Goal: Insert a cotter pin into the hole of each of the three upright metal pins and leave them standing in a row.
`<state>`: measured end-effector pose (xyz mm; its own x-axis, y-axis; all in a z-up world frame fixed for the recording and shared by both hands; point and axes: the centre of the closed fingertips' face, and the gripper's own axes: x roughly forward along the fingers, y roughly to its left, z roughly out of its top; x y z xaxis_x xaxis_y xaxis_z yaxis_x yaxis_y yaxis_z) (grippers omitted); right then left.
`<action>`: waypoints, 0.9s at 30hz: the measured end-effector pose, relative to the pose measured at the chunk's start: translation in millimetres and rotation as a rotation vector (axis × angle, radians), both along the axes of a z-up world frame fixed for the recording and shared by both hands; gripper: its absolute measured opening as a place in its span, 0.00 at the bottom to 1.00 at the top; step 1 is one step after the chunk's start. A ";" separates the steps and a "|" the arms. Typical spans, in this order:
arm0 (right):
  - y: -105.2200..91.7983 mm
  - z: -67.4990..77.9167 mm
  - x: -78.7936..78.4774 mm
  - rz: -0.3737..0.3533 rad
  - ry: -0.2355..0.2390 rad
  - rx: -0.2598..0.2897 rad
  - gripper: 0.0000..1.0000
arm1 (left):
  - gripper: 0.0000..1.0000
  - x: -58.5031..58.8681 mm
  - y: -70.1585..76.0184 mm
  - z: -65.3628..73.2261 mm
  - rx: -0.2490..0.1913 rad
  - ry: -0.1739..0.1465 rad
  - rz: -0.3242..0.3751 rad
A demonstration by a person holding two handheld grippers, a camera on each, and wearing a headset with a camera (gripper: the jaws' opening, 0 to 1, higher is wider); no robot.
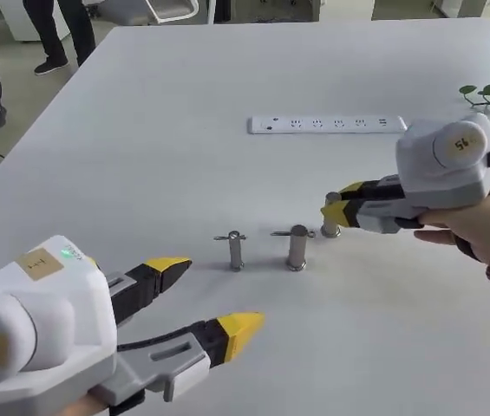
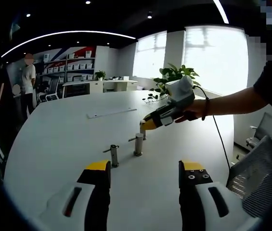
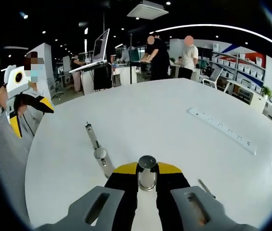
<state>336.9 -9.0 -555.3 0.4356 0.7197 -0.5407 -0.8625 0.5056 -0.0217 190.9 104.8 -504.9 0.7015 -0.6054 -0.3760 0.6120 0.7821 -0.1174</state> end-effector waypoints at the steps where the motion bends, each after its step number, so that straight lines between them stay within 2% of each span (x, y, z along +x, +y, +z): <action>1: -0.4 0.2 -4.0 0.003 0.000 0.001 0.08 | 0.56 -0.5 0.0 0.4 0.002 -0.001 0.000; 5: -1.8 -0.1 -23.9 0.035 -0.009 -0.024 0.08 | 0.56 -0.5 -0.8 2.1 0.004 -0.007 -0.001; 12: 0.0 3.0 -50.9 0.064 0.012 -0.001 0.08 | 0.56 -1.1 -2.7 4.5 0.002 -0.012 -0.004; 15: 2.9 2.9 -60.0 0.083 0.011 -0.008 0.08 | 0.56 -2.1 -3.7 3.9 0.005 -0.012 -0.007; 18: 8.3 4.0 -70.1 0.093 0.034 0.024 0.08 | 0.56 -3.2 -4.1 3.7 0.002 -0.011 -0.007; 21: 13.3 3.5 -78.7 0.117 0.035 0.023 0.08 | 0.56 -3.7 -3.8 3.4 0.002 -0.010 -0.005; 23: 16.7 2.4 -84.4 0.119 0.056 0.045 0.08 | 0.56 -4.1 -3.6 3.0 0.000 -0.009 -0.005; 27: 22.2 -2.1 -92.7 0.135 0.056 0.042 0.08 | 0.56 -4.2 -2.8 3.5 -0.003 -0.011 -0.002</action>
<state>244.2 13.1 -557.4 0.3033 0.7920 -0.5298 -0.9218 0.3847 0.0473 186.7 102.1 -501.4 0.7044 -0.6079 -0.3665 0.6147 0.7806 -0.1133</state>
